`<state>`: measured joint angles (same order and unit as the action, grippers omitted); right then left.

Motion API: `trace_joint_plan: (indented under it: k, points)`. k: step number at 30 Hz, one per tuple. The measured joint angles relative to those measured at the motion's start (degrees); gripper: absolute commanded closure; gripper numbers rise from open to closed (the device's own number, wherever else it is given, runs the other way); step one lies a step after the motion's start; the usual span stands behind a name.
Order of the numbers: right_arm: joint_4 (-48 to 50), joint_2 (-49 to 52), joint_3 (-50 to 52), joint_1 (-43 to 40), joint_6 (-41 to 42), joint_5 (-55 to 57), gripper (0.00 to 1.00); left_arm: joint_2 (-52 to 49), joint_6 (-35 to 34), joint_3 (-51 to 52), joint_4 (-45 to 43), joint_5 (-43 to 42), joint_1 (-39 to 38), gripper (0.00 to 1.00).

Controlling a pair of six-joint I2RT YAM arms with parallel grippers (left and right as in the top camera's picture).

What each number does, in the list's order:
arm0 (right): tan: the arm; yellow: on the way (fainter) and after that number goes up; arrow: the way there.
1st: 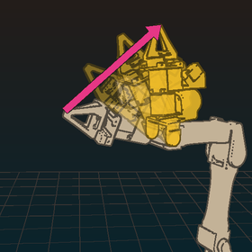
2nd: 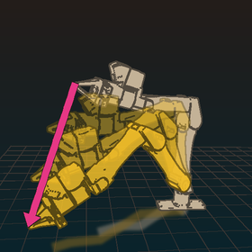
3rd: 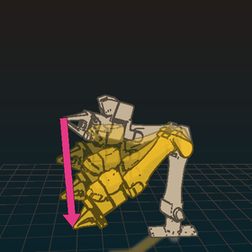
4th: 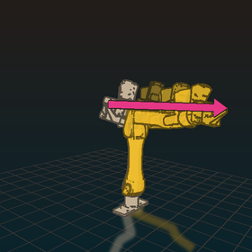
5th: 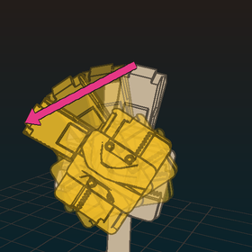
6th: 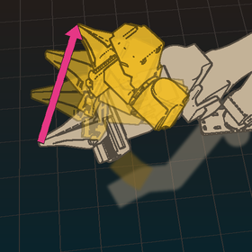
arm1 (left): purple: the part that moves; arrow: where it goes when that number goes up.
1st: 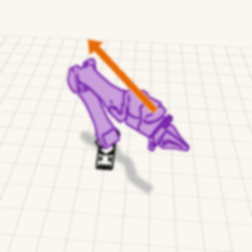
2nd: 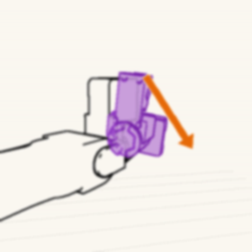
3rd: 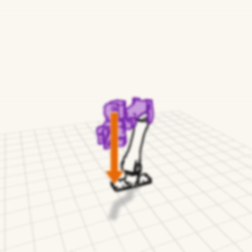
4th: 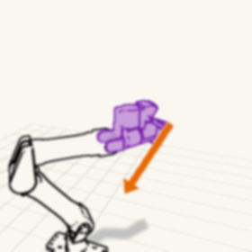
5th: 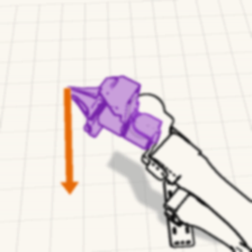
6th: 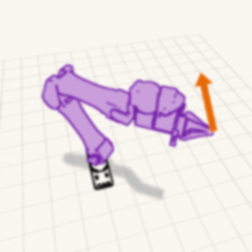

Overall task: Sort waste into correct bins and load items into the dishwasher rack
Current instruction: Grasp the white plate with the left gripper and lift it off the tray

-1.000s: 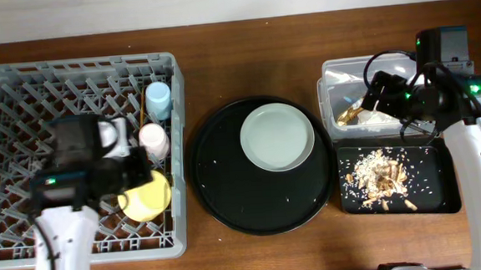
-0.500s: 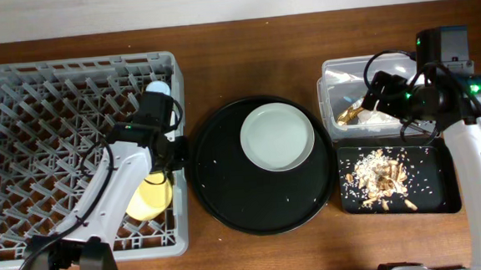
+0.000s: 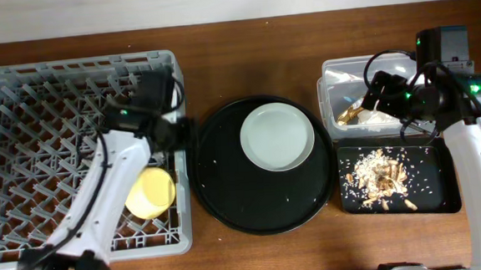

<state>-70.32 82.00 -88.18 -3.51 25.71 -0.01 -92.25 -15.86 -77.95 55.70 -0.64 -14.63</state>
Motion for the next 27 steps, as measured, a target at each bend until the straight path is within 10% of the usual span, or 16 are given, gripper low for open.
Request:
trace_joint_plan:
  k: [13, 16, 19, 23, 27]
  points:
    - [0.0, 0.0, 0.0, 0.0, 0.0, 0.0, 0.01, -20.0, -8.1, -2.7, -20.3, 6.1, -21.6, 0.25]
    - [0.1, 0.0, 0.0, 0.0, 0.0, 0.0, 0.02, -25.2, -8.7, -2.7, -21.1, 6.0, -21.6, 0.49]
    - [0.1, 0.0, 0.0, 0.0, 0.0, 0.0, 0.01, -26.4, -9.0, -2.7, -21.6, 6.1, -21.6, 0.98]
    - [0.1, 0.0, 0.0, 0.0, 0.0, 0.0, 0.01, -25.5, -9.3, -4.5, -18.3, 7.7, -21.5, 1.0]
    - [0.2, 0.0, 0.0, 0.0, 0.0, 0.0, 0.01, -8.1, -2.9, -7.7, -10.0, 28.7, -18.8, 1.0]
